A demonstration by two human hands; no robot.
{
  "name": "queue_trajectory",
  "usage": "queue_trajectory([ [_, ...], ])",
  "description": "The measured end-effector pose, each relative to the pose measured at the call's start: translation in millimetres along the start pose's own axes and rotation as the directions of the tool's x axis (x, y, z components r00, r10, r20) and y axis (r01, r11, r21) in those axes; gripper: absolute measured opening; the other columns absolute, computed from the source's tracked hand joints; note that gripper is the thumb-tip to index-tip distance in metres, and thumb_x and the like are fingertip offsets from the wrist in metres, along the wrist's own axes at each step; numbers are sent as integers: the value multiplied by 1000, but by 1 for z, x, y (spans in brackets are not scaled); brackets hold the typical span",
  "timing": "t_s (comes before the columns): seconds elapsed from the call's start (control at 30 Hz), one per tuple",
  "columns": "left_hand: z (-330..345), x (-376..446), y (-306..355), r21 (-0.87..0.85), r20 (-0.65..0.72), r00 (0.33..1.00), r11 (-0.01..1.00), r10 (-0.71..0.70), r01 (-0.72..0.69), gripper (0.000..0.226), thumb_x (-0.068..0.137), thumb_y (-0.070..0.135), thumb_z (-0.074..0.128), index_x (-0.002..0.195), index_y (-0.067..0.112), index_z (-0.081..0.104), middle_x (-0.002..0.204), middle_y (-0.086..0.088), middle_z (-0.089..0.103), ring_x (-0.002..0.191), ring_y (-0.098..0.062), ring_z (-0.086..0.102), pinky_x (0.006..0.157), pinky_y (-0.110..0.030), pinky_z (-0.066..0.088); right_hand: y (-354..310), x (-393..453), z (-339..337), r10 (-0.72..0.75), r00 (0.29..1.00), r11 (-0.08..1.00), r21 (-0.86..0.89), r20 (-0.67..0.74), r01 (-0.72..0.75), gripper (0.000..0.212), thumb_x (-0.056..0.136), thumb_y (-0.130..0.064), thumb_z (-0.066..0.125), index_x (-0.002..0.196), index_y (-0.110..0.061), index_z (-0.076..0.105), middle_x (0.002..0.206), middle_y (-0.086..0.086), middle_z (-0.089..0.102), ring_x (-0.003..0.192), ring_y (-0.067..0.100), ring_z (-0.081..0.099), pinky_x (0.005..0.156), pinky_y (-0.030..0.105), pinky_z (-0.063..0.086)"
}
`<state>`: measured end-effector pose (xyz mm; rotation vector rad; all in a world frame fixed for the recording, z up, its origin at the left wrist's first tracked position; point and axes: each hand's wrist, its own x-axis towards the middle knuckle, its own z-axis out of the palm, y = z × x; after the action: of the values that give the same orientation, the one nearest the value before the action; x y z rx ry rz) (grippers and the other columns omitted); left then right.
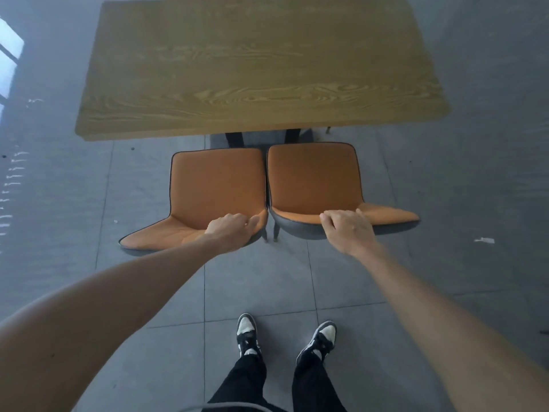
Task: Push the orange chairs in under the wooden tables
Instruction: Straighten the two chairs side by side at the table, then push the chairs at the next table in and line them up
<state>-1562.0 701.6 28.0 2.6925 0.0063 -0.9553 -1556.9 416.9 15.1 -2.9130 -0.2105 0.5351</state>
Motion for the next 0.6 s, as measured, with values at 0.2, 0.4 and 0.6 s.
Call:
queue_trajectory([
  [0.2,-27,8,107,64,-15,984,983,176,-175,46,108,41,25,91,16,61,86,-7,64,77,-25,64,72,-46,56,70,-26,-49,-37,991,998,55,126,31,43,101,-44,31,110,-24,67,117,-2,67,115,24,58,100,45,40],
  [0.4,-41,40,230,112,-62,973,970,223,-216,42,105,46,33,91,19,61,88,-1,66,73,-18,62,61,-35,48,178,-30,-104,157,972,981,87,176,-174,59,95,-59,29,137,-26,55,148,2,50,136,25,44,112,48,32],
  [0.6,-48,71,353,122,-50,957,953,284,-277,45,102,49,41,120,14,64,111,-4,68,94,-26,66,79,-41,55,280,-26,-156,217,957,973,40,193,-229,69,93,-66,39,151,-30,34,163,7,22,147,29,26,118,52,22],
])
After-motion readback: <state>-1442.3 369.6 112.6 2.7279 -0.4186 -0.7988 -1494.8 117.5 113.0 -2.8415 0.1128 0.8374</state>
